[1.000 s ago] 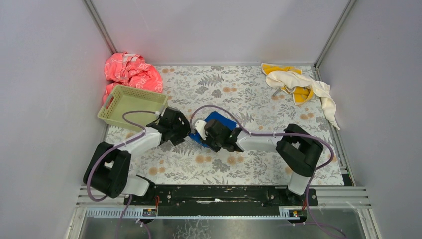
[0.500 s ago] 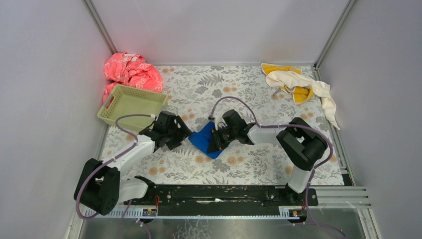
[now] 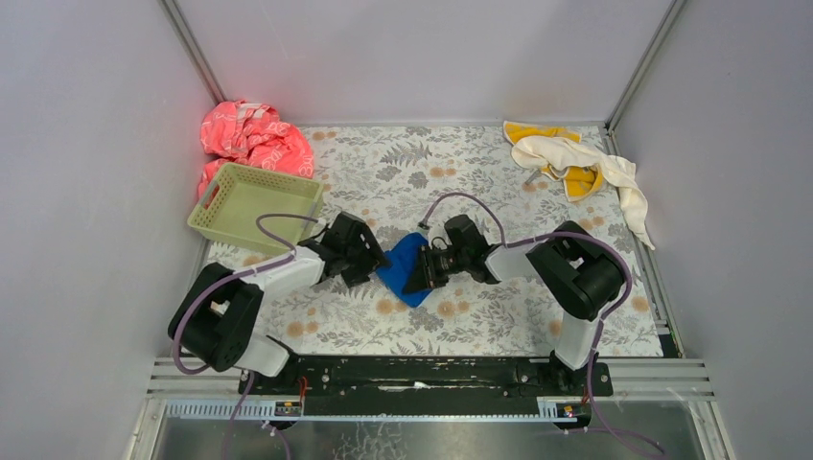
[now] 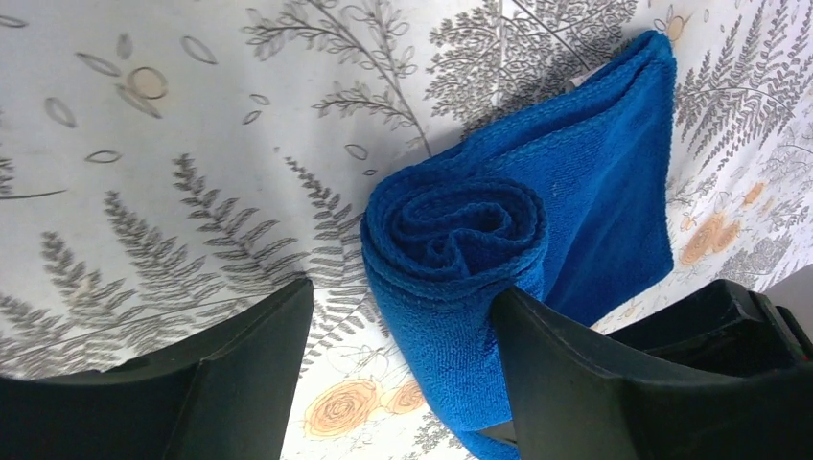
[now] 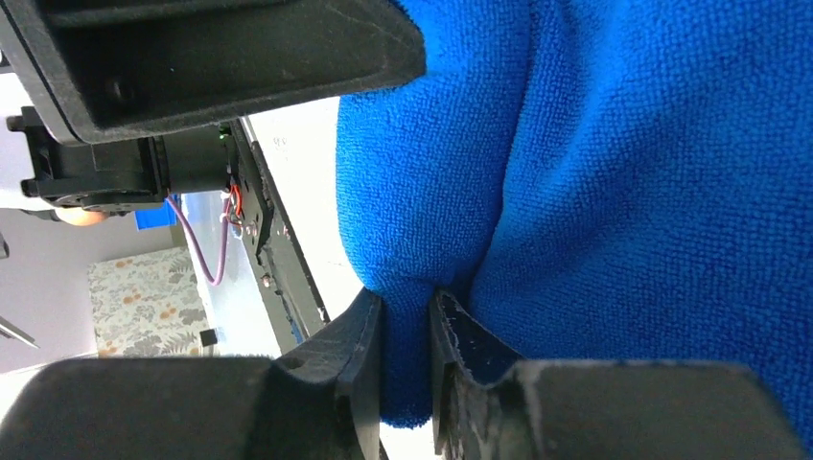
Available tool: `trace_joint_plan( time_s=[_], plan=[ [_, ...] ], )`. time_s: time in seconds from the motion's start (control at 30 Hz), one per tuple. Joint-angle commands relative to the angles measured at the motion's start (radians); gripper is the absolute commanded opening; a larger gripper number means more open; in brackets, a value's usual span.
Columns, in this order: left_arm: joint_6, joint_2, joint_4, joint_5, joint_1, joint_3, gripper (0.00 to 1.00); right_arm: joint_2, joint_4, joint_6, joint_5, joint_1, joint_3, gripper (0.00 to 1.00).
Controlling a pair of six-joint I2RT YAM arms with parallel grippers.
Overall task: Roll the towels
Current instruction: Roll the towel at the center of the board.
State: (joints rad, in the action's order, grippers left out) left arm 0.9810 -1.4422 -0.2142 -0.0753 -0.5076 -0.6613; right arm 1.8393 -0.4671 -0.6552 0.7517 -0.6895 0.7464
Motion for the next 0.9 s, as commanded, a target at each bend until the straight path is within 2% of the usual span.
trace_joint_plan(
  time_s=[0.0,0.1,0.17,0.3,0.47,0.73,0.87],
  plan=[
    [-0.004,-0.058,0.046,0.016,-0.034,-0.011,0.67,-0.02,0.131,0.026,-0.077,-0.007,-0.06,0.26],
    [-0.005,-0.076,0.045,0.025,-0.047,-0.001,0.66,-0.109,0.214,0.093,-0.156,-0.01,-0.052,0.32],
    [-0.007,-0.086,0.044,0.028,-0.05,0.007,0.65,-0.168,0.309,0.156,-0.238,-0.021,-0.02,0.4],
    [-0.017,-0.101,0.039,0.039,-0.064,0.008,0.63,-0.288,0.497,0.274,-0.451,-0.096,0.063,0.53],
    [-0.019,-0.127,0.033,0.044,-0.078,0.0,0.63,-0.34,0.611,0.392,-0.753,-0.235,0.152,0.65],
    [-0.027,-0.131,0.023,0.052,-0.084,-0.008,0.62,-0.325,0.616,0.557,-1.124,-0.442,0.205,0.67],
    [-0.029,-0.142,0.021,0.054,-0.09,-0.013,0.62,-0.299,0.599,0.588,-1.169,-0.48,0.212,0.68]
  ],
)
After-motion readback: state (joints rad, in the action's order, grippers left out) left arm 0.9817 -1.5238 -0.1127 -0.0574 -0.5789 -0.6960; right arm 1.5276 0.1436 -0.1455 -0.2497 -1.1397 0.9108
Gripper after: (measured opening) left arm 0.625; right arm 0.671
